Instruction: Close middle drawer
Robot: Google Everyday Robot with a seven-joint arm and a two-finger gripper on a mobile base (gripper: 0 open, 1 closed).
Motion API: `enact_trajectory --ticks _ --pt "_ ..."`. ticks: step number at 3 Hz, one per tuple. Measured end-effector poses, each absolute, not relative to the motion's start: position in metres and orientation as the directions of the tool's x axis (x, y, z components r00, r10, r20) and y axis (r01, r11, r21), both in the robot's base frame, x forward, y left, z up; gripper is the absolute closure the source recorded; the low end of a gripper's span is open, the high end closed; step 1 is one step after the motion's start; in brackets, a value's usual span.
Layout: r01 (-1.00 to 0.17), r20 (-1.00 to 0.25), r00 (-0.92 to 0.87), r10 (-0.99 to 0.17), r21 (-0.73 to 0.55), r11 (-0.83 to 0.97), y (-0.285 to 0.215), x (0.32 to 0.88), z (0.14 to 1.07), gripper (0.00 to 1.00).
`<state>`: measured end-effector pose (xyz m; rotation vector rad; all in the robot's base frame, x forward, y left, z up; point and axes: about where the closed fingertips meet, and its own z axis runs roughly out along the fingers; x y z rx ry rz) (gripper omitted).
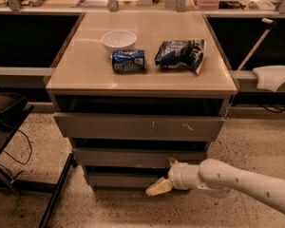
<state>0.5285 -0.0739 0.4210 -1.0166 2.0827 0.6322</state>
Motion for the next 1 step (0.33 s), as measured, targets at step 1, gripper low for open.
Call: enact_trajectory --ticks 1 --pt "-0.815 -0.778 -0.427 -0.461 0.112 0.568 -0.0739 0.5285 0.4209 0.00"
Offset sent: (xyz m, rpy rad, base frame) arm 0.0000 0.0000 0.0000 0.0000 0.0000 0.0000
